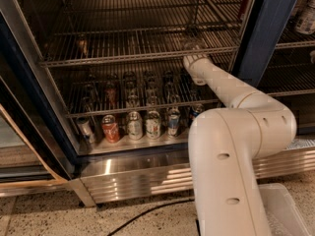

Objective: Pick redbull can from middle shelf of fridge

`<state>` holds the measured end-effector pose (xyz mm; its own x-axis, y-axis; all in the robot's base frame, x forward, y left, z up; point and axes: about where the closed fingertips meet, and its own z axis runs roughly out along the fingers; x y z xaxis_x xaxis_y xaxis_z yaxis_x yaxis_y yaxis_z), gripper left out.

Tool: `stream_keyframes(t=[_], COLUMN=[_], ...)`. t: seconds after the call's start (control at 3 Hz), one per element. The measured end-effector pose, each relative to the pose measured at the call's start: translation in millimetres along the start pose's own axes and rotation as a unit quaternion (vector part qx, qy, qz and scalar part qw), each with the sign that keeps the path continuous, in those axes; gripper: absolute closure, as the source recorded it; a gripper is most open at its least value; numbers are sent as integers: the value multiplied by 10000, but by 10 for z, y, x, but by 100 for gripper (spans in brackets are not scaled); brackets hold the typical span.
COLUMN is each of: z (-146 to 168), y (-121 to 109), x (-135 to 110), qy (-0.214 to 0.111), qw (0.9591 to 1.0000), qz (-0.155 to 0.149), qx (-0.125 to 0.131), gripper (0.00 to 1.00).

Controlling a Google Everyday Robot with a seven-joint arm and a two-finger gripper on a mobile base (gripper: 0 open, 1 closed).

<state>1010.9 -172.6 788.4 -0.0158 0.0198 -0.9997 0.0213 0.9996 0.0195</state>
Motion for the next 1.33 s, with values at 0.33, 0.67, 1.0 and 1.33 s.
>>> stream_keyframes(t=[0.33,0.67,1.0,1.33], z=[-369,-370,-465,-630], y=[49,49,145,247], x=[112,112,79,43], qy=[116,116,93,96], qw=[9998,9998,9993,9978], qz=[111,111,93,76], qx=[-108,-110,-357,-657], gripper=[100,100,100,100])
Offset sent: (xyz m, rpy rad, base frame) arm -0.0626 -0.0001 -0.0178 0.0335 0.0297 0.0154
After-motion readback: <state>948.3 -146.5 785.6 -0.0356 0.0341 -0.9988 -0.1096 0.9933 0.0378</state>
